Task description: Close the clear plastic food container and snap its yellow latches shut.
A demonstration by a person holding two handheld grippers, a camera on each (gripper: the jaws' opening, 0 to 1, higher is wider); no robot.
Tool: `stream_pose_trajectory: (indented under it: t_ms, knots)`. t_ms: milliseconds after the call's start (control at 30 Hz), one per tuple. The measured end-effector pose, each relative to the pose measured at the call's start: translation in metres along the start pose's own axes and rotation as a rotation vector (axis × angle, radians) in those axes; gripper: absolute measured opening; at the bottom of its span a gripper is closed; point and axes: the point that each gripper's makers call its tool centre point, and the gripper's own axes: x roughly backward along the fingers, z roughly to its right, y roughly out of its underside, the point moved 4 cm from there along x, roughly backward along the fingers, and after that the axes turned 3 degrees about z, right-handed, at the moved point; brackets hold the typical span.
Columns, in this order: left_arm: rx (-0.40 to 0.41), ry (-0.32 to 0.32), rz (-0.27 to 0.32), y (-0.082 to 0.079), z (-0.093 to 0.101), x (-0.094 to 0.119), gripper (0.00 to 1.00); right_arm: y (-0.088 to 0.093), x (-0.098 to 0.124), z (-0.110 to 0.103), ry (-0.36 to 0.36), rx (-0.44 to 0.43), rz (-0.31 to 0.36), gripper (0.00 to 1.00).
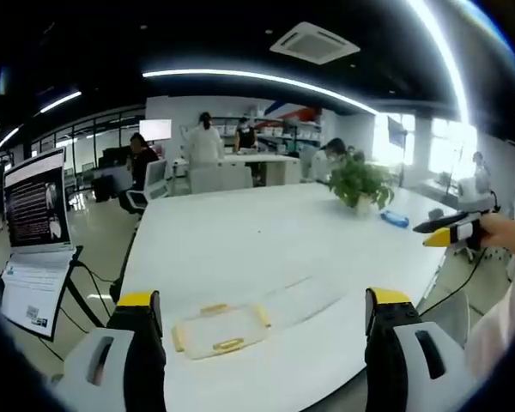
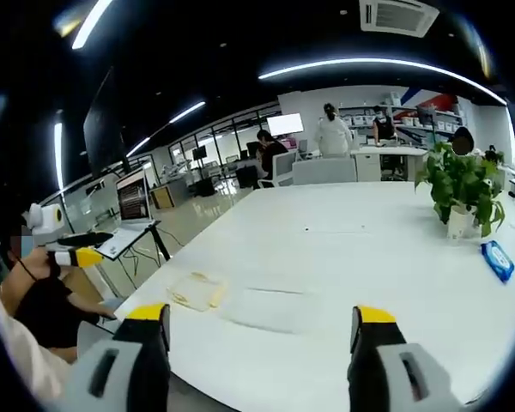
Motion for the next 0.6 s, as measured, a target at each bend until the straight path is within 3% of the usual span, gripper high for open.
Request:
stream_pose_trajectory:
  t_ms: [600]
  knots:
    - [0.009, 0.003, -0.008, 0.0026, 0.0002, -0.0023, 0.97, -0.0016, -0.0009, -0.0008, -0.002, -0.028, 0.009, 0.84]
